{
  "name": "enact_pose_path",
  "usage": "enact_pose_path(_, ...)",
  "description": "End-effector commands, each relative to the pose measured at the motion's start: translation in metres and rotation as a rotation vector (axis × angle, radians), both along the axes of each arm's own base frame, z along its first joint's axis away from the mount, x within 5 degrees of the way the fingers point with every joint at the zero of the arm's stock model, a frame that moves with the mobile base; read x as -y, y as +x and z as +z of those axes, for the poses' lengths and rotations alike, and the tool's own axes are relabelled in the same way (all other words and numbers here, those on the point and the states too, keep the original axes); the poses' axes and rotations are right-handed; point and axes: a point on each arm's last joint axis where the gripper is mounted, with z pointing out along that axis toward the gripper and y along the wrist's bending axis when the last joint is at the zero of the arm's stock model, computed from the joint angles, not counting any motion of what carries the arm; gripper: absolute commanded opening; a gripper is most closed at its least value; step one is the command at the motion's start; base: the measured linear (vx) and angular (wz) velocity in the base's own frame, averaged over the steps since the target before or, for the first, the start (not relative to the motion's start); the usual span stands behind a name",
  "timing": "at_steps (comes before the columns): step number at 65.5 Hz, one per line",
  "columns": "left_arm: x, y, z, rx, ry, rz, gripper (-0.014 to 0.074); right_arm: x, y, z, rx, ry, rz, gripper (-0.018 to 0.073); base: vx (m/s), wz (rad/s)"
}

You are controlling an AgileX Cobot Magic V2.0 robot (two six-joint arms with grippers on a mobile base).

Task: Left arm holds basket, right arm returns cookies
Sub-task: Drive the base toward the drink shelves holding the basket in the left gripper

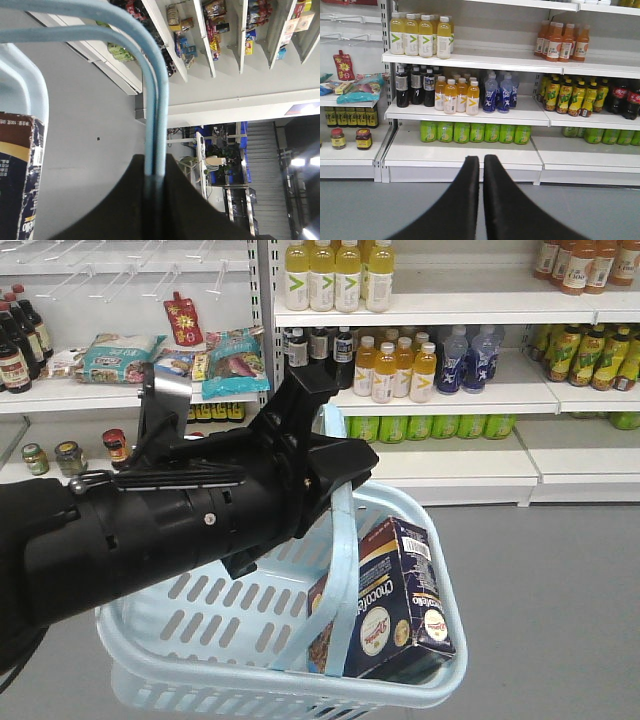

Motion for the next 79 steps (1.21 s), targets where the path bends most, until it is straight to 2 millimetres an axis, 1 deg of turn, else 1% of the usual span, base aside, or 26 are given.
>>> enact_pose_path(1, -0.0034, -0.0079, 0.0237, 0.024, -0.082, -0.022, -0.0003, 0.0003, 0.0002, 0.0012, 0.066, -0.013, -0.005, -0.0006, 0.52, -0.03)
enact_pose_path(43, -0.0035, -0.0078, 0.0237, 0.024, -0.082, -0.021, -0.0003, 0.0003, 0.0002, 0.0012, 0.066, -0.013, -0.005, -0.0006, 0.49, 0.00)
enact_pose_path(79, -0.0036, -0.0076, 0.0236, 0.024, -0.081, -0.018, -0.0003, 0.0003, 0.0002, 0.0012, 0.066, -0.013, -0.005, -0.0006, 0.40, 0.01)
